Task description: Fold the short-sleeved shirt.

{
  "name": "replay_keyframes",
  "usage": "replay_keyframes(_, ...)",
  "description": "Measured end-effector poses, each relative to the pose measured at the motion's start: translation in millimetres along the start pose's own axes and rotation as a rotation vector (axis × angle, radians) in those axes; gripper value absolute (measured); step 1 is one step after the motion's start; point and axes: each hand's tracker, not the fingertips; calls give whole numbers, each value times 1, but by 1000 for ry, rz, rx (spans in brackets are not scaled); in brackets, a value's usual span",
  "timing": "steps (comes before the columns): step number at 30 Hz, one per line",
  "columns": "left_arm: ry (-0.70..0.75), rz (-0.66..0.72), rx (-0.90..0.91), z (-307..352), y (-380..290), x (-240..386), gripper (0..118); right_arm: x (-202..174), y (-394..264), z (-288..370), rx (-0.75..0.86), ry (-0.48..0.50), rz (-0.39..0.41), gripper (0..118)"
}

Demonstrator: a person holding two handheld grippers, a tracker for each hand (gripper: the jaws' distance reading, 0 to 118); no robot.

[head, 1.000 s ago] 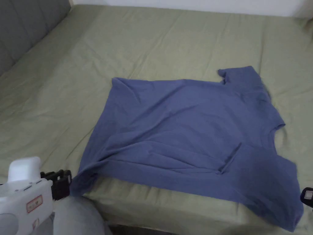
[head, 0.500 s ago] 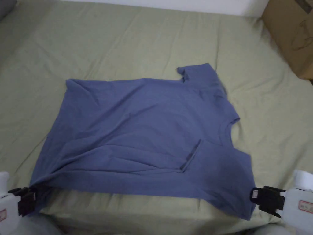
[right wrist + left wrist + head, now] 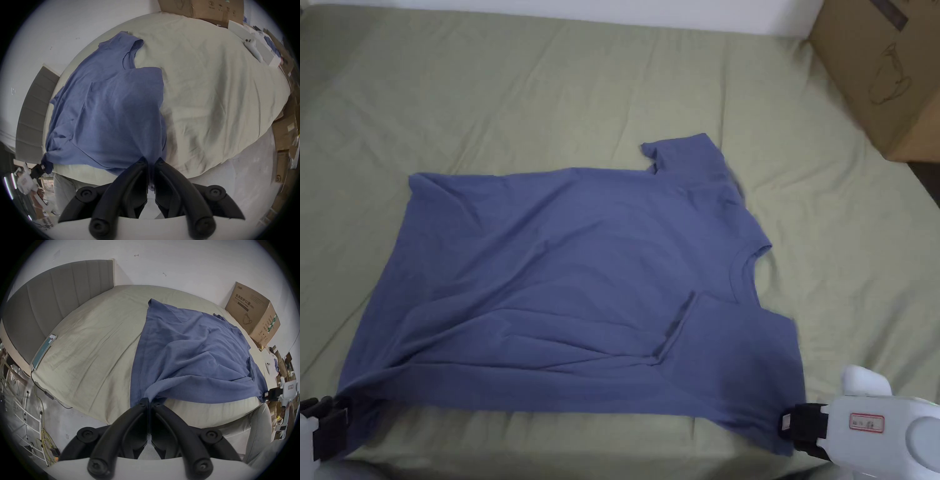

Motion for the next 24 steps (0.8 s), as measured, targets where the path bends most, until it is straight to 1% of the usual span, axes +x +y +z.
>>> replay_keyframes(3,2,1,-1,3,3,-1,2,-3,-2,14,16,-4,14,6)
replay_keyframes(5,3,5,0,7,6,-4,2,-7,-1,28,34,1,45,6)
replay_keyframes(8,22,-5,26,15,19,-4,2,-17,11,51,66,1,105,6)
replay_keyframes(11,80,-85,111,21,48,0,2,-33,37,70,132,0,176,6)
replay_keyframes(14,53,-102,125,11,91,0,2,-48,74,74,191,-16,242,6)
replay_keyframes(16,61,-150,156,-3,115,6,2,-57,100,66,196,-22,243,6)
replay_keyframes(17,70,-172,143,-16,129,6,2,-58,115,58,193,-20,236,6)
replay_keyframes(20,82,-233,54,-58,156,14,2,-60,153,23,148,-41,187,6)
replay_keyframes(22,79,-259,-7,-89,164,14,2,-60,170,-2,117,-63,176,6)
replay_keyframes(23,100,-268,-46,-104,166,13,4,-59,176,-15,96,-77,150,6)
replay_keyframes(24,110,-272,-76,-116,165,11,9,-57,180,-27,93,-74,147,7)
